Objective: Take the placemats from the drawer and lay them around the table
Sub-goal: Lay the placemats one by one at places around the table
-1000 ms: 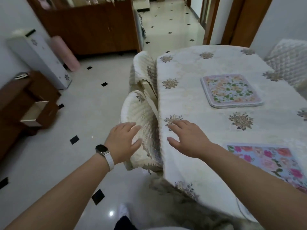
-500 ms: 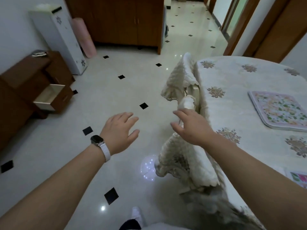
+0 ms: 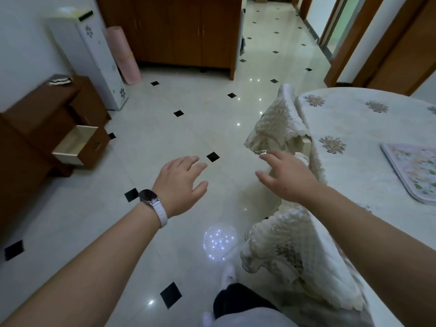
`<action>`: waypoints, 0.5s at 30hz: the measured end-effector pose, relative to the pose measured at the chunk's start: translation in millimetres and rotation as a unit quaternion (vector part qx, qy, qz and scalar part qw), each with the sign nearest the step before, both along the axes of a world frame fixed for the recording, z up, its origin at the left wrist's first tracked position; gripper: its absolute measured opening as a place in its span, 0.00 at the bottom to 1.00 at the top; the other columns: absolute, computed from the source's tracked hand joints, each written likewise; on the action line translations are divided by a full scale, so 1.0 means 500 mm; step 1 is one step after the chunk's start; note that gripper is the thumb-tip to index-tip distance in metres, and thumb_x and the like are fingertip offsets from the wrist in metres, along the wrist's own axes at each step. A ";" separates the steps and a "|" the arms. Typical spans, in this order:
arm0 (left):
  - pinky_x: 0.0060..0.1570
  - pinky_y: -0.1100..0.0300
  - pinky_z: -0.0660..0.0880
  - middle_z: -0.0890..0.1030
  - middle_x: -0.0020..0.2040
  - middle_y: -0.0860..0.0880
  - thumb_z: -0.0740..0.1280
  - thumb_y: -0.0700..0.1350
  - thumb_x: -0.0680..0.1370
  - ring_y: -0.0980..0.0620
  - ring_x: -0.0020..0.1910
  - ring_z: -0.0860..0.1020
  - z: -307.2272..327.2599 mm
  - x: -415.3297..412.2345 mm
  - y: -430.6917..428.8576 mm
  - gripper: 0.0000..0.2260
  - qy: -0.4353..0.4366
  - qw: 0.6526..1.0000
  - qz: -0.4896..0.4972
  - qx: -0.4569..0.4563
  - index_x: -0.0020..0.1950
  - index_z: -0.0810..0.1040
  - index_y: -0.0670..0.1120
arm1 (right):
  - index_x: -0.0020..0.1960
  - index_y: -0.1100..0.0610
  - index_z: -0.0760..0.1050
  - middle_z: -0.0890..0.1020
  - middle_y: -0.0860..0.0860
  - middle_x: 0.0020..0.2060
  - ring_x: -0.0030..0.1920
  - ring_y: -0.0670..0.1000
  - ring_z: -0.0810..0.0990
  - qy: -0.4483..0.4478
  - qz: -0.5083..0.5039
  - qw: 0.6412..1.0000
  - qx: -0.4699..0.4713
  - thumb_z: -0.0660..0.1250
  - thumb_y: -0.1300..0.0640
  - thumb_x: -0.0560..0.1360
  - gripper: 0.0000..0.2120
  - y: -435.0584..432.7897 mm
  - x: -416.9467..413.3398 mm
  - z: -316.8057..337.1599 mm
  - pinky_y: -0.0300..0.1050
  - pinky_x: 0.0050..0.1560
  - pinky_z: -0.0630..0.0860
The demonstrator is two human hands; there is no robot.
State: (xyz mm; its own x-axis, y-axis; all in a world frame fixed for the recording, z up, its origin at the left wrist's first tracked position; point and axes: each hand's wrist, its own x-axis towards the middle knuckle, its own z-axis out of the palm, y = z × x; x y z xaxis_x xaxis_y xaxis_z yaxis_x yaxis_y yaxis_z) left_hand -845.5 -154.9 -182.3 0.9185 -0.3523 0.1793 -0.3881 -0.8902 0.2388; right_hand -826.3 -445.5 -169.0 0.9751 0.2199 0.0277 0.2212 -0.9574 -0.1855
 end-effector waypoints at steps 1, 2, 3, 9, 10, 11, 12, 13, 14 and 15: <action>0.62 0.47 0.68 0.77 0.64 0.44 0.59 0.56 0.75 0.42 0.63 0.74 -0.001 0.022 0.002 0.23 -0.002 1.000 -0.001 0.001 0.63 0.78 0.45 | 0.73 0.51 0.67 0.69 0.50 0.71 0.70 0.53 0.67 0.000 -0.005 1.000 0.008 0.57 0.39 0.79 0.27 0.001 0.025 -0.002 0.55 0.68 0.67; 0.62 0.47 0.68 0.77 0.65 0.44 0.61 0.55 0.75 0.42 0.64 0.74 -0.003 0.046 0.004 0.22 -0.003 1.000 -0.001 0.003 0.64 0.78 0.45 | 0.73 0.51 0.67 0.70 0.50 0.71 0.70 0.53 0.67 0.000 -0.010 1.000 0.018 0.57 0.39 0.79 0.27 0.001 0.050 -0.005 0.55 0.68 0.67; 0.63 0.47 0.67 0.77 0.65 0.44 0.62 0.54 0.75 0.43 0.64 0.74 -0.005 0.071 0.005 0.21 -0.002 1.000 -0.001 0.005 0.64 0.78 0.46 | 0.73 0.51 0.68 0.70 0.49 0.71 0.70 0.52 0.67 -0.002 -0.016 0.999 0.028 0.58 0.39 0.79 0.27 0.001 0.076 -0.009 0.55 0.67 0.67; 0.65 0.48 0.65 0.75 0.68 0.45 0.61 0.55 0.75 0.43 0.66 0.72 -0.020 0.281 -0.032 0.23 0.026 0.999 -0.011 0.025 0.67 0.76 0.47 | 0.71 0.51 0.70 0.71 0.49 0.70 0.69 0.52 0.69 0.017 -0.038 0.998 0.036 0.59 0.40 0.79 0.25 -0.041 0.238 -0.053 0.50 0.65 0.68; 0.65 0.48 0.65 0.74 0.68 0.45 0.60 0.55 0.75 0.43 0.67 0.71 -0.020 0.321 -0.049 0.23 0.034 0.999 -0.018 0.032 0.67 0.75 0.47 | 0.70 0.51 0.71 0.71 0.49 0.70 0.68 0.52 0.69 0.024 -0.050 0.998 0.038 0.59 0.39 0.79 0.25 -0.057 0.265 -0.058 0.50 0.65 0.68; 0.65 0.48 0.65 0.74 0.69 0.46 0.60 0.56 0.75 0.44 0.67 0.71 -0.018 0.362 -0.070 0.24 0.040 0.998 -0.029 0.039 0.68 0.75 0.48 | 0.69 0.51 0.72 0.71 0.49 0.70 0.68 0.53 0.70 0.029 -0.065 0.997 0.043 0.59 0.39 0.78 0.24 -0.077 0.290 -0.061 0.50 0.64 0.68; 0.66 0.48 0.64 0.74 0.69 0.46 0.59 0.56 0.75 0.44 0.68 0.70 -0.016 0.399 -0.093 0.24 0.044 0.997 -0.040 0.042 0.68 0.74 0.48 | 0.68 0.52 0.73 0.72 0.49 0.69 0.67 0.53 0.71 0.034 -0.078 0.995 0.048 0.59 0.40 0.78 0.24 -0.097 0.313 -0.062 0.49 0.63 0.68; 0.65 0.49 0.64 0.74 0.69 0.46 0.59 0.56 0.75 0.45 0.67 0.70 -0.011 0.435 -0.117 0.24 0.042 0.997 -0.052 0.045 0.68 0.74 0.48 | 0.67 0.52 0.74 0.73 0.49 0.67 0.65 0.53 0.71 0.036 -0.087 0.994 0.054 0.60 0.40 0.78 0.23 -0.116 0.335 -0.061 0.49 0.62 0.69; 0.65 0.49 0.65 0.74 0.68 0.46 0.60 0.56 0.75 0.45 0.67 0.71 -0.007 0.467 -0.139 0.24 0.037 0.996 -0.067 0.049 0.68 0.74 0.48 | 0.66 0.52 0.75 0.74 0.50 0.66 0.64 0.53 0.72 0.037 -0.095 0.993 0.060 0.60 0.40 0.78 0.22 -0.133 0.354 -0.061 0.49 0.62 0.69; 0.64 0.49 0.65 0.75 0.68 0.46 0.60 0.56 0.75 0.44 0.66 0.72 -0.003 0.499 -0.163 0.23 0.029 0.995 -0.082 0.051 0.67 0.75 0.48 | 0.65 0.53 0.76 0.75 0.50 0.65 0.64 0.54 0.72 0.036 -0.102 0.992 0.065 0.61 0.41 0.78 0.22 -0.149 0.372 -0.059 0.49 0.61 0.70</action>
State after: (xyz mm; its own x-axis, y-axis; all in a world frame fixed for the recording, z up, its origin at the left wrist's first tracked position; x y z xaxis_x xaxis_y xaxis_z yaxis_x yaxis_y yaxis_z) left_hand -596.1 -236.3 -183.6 0.8547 -0.5125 0.0825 -0.5186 -0.8365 0.1769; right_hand -640.0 -520.0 -198.4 0.9995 0.0167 -0.0277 0.0070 -0.9481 -0.3178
